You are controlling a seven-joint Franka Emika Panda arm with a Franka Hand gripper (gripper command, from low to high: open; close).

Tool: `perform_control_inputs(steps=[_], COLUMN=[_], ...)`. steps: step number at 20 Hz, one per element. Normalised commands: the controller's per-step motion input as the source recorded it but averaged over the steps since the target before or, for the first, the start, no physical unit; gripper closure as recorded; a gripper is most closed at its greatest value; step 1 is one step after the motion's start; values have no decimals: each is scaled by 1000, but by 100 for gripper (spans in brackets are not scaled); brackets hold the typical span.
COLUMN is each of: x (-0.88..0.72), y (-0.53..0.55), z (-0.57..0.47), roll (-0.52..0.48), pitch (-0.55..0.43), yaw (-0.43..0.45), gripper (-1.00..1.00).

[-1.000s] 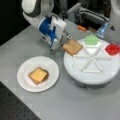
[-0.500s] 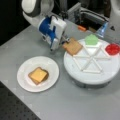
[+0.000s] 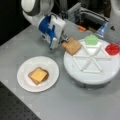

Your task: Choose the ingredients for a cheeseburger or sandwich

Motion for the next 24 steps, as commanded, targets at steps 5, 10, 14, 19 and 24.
perform_control_inputs(steps=[5,10,14,19,24], x=[105,190,284,409,704], y=[-219,-232,-273,-368,-298], z=[298,216,156,102,2], roll=[20,-24,-46,-93,-54], pitch=[135,138,118,138,175], yaw=[67,128,170,270,357], gripper=[100,100,100,100,100])
